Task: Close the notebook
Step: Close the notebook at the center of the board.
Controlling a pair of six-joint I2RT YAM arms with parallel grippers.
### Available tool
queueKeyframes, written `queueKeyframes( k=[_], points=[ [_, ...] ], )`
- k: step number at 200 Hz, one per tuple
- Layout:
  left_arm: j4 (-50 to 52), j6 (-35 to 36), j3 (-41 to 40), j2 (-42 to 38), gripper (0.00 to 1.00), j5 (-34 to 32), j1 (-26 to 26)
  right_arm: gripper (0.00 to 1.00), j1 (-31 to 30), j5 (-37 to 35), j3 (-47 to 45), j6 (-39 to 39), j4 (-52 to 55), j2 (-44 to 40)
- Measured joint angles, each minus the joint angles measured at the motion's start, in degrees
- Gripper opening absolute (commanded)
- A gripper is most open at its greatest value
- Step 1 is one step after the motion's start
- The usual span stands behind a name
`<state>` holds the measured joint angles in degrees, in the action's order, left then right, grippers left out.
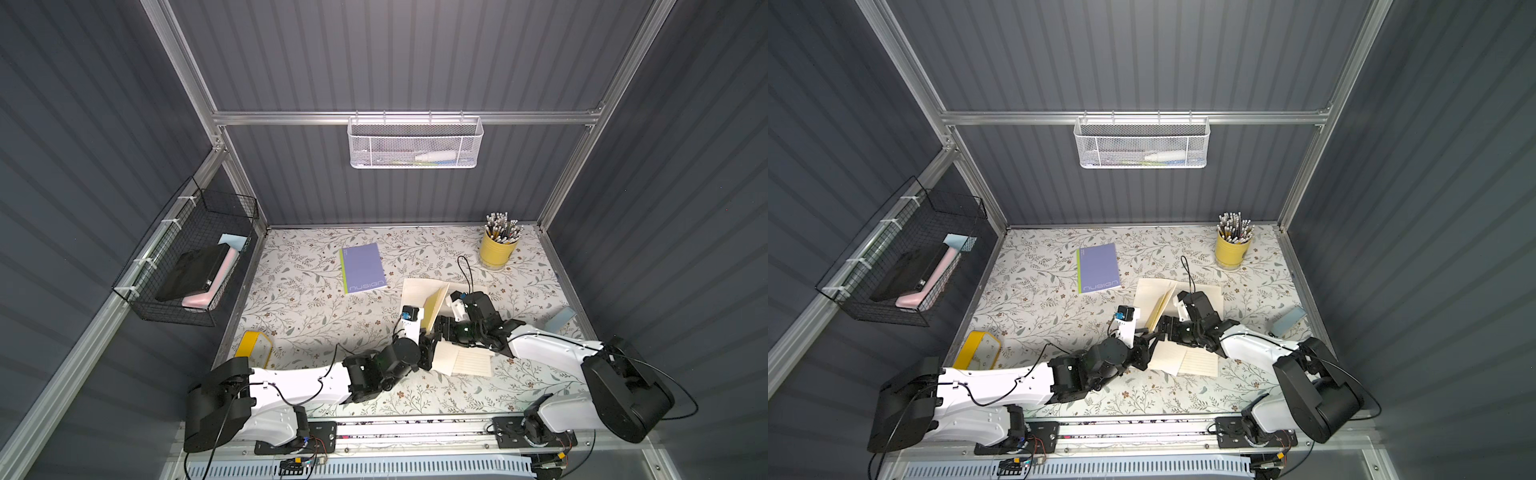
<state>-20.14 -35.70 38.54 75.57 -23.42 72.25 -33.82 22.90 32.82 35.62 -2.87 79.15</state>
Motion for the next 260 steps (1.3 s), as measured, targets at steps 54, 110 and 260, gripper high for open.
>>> queueKeyframes(
  k=[54, 110, 260],
  points=[
    [-5.0, 2.4, 0.4, 5.2, 0.43, 10.1, -0.9, 0.92, 0.4, -3.4, 3.7, -1.7, 7.9, -1.5],
    [-4.4, 3.3, 2.9, 5.7, 0.43, 19.0, -6.1, 0.92, 1.8, -11.9, 6.7, -3.6, 17.6, -10.0],
    [17.9, 4.3, 7.4, 1.6, 0.43, 36.5, -38.7, 0.95, 0.5, 1.2, 17.9, -1.2, 2.6, 6.1]
  ],
)
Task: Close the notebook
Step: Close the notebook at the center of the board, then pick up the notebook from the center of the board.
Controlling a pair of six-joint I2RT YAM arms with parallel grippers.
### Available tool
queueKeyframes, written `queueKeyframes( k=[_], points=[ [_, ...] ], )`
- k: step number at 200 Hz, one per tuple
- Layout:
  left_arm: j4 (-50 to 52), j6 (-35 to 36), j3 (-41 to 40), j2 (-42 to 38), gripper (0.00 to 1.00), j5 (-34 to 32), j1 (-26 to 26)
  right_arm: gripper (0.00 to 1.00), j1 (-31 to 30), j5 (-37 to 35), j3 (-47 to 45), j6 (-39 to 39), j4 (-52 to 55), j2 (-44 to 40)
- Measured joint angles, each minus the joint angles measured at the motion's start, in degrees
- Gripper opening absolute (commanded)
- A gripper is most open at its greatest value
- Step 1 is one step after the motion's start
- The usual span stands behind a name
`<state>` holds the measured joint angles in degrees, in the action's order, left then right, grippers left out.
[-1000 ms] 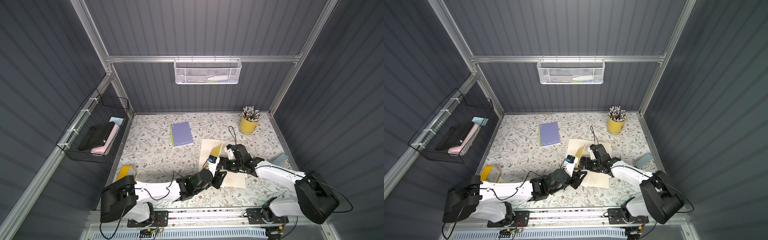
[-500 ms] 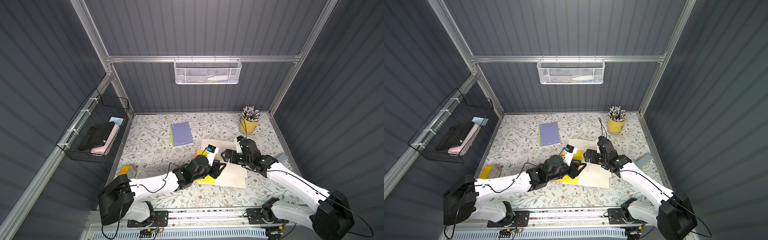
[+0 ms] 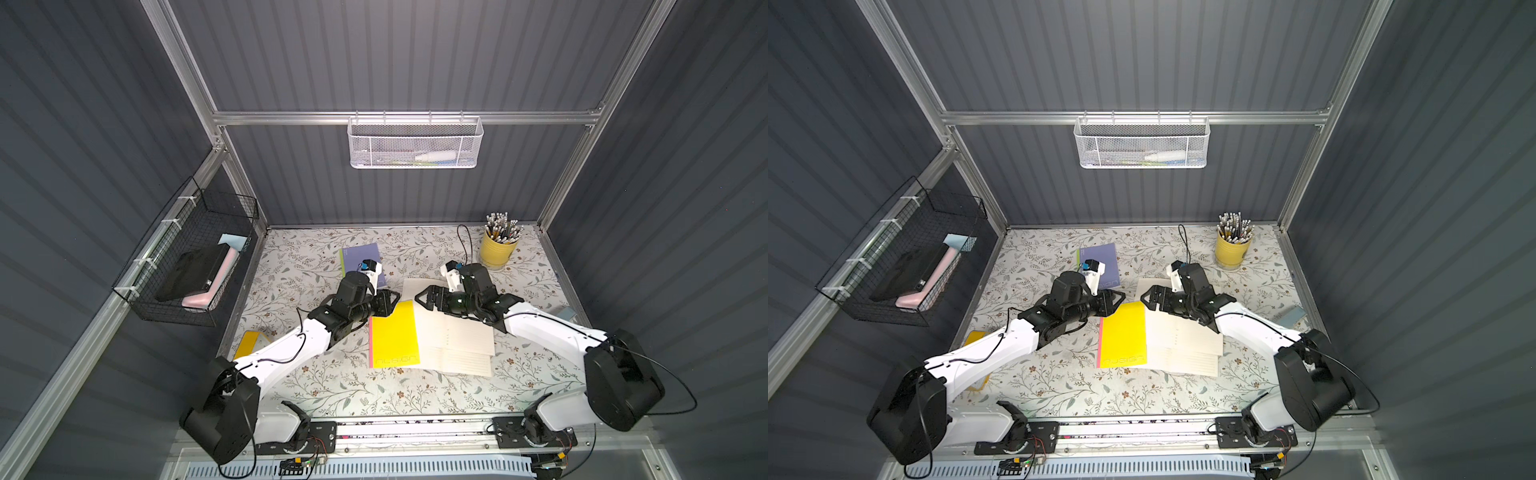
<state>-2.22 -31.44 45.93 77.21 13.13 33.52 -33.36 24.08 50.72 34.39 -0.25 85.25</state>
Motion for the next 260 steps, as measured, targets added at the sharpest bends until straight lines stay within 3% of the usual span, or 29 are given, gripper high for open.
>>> queueKeyframes(
  k=[64, 120, 186, 260],
  points=[
    [4.5, -4.3, -5.5, 0.7, 0.46, 4.2, -11.5, 0.95, -4.6, 7.2, 3.3, 0.8, -5.2, 8.9],
    [4.5, -4.2, -6.6, 3.9, 0.47, 13.5, -17.0, 0.95, -7.0, 9.9, 3.1, 1.6, -6.8, 13.4],
    [2.8, -4.6, -9.6, 5.5, 0.51, 18.9, -20.5, 0.95, -7.7, 10.2, -0.6, 2.3, -7.7, 13.9],
    [0.0, -5.1, -11.4, 7.0, 0.52, 22.9, -20.9, 0.95, -7.7, 9.4, -1.5, 2.2, -7.6, 14.9]
  ],
)
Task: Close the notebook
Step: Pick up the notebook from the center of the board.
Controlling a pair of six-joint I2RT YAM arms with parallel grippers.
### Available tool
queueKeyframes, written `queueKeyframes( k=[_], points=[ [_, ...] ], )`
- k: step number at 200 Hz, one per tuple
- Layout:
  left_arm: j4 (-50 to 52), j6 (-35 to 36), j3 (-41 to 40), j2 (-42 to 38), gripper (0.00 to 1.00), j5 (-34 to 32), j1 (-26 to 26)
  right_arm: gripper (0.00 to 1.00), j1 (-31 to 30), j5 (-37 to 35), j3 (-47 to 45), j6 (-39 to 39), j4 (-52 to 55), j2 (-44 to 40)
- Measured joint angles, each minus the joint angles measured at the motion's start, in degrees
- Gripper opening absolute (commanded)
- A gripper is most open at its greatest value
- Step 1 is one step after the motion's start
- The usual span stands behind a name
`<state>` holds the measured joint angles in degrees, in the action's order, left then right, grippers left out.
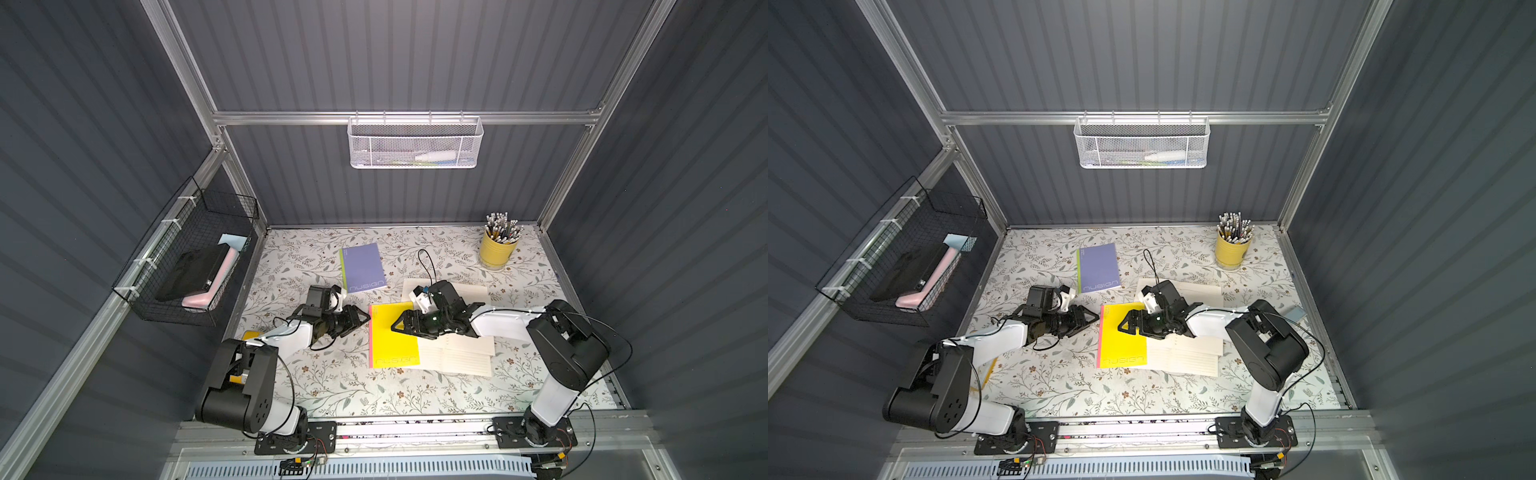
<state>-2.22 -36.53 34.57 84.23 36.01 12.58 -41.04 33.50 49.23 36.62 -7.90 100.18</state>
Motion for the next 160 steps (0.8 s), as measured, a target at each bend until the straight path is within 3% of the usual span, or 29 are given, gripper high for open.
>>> queueKeyframes(
  k=[160],
  points=[
    [-8.8, -3.6, -0.3, 10.7, 0.52, 11.1, -0.5, 0.95, -0.1, -0.6, -0.3, -0.1, -0.2, 0.2]
  ],
)
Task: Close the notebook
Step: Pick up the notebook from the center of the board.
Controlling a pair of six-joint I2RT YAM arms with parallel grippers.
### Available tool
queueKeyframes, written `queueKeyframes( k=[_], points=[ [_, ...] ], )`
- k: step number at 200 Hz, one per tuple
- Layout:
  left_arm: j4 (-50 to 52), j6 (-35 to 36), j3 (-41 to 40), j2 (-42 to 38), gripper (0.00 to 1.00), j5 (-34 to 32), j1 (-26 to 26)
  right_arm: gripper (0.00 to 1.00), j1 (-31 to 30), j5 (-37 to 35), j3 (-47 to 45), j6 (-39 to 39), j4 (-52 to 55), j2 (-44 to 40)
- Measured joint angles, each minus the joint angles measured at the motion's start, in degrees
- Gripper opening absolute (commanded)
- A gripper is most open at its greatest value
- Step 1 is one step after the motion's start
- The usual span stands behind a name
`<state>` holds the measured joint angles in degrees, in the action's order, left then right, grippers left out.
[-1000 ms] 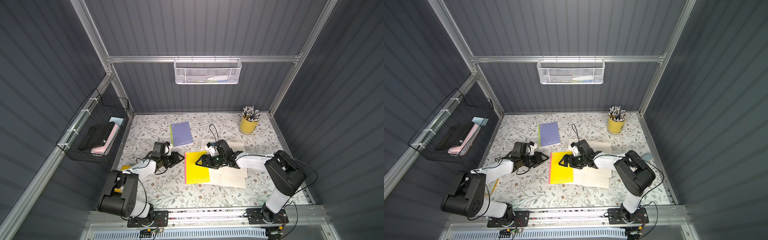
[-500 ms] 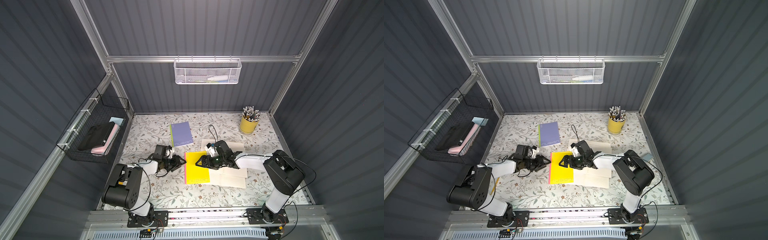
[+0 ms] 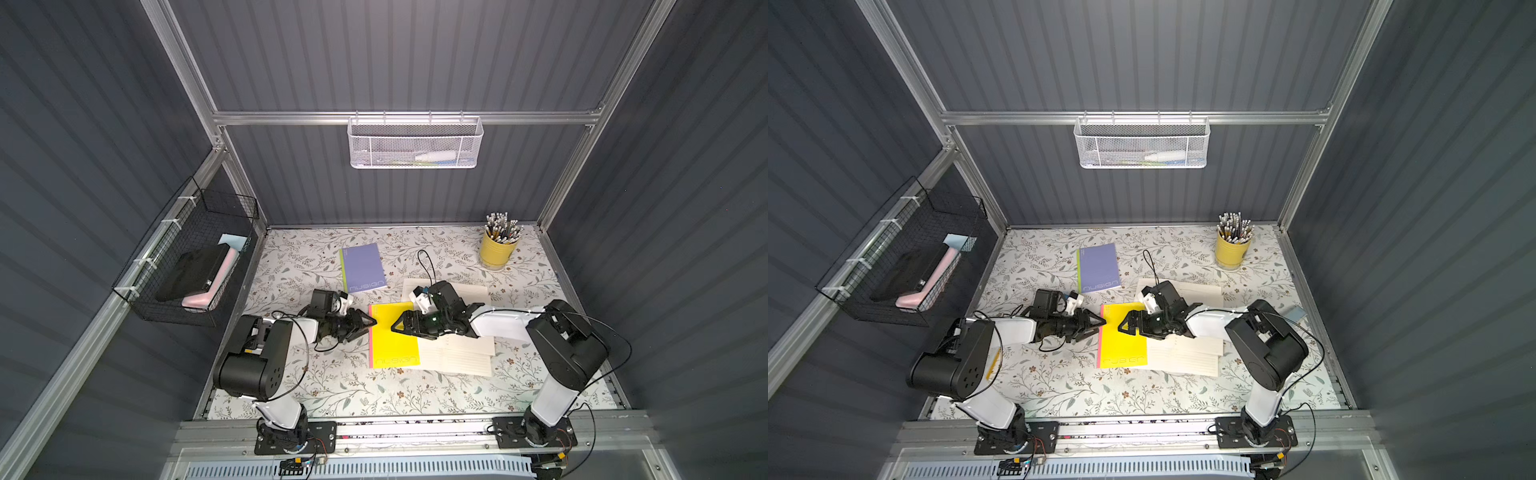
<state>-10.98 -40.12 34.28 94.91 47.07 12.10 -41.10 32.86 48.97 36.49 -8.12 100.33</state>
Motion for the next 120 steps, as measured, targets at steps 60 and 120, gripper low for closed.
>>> queueKeyframes(
  k=[60, 120],
  points=[
    [-6.2, 0.2, -2.1, 1.5, 0.46, 2.9, -0.2, 0.95, 0.0, 0.4, -0.3, 0.6, -1.3, 0.3],
    [-9.6, 0.2, -4.2, 1.7, 0.34, 3.8, -0.2, 0.95, 0.0, 0.6, -0.3, 0.8, -1.7, 0.5]
  ],
)
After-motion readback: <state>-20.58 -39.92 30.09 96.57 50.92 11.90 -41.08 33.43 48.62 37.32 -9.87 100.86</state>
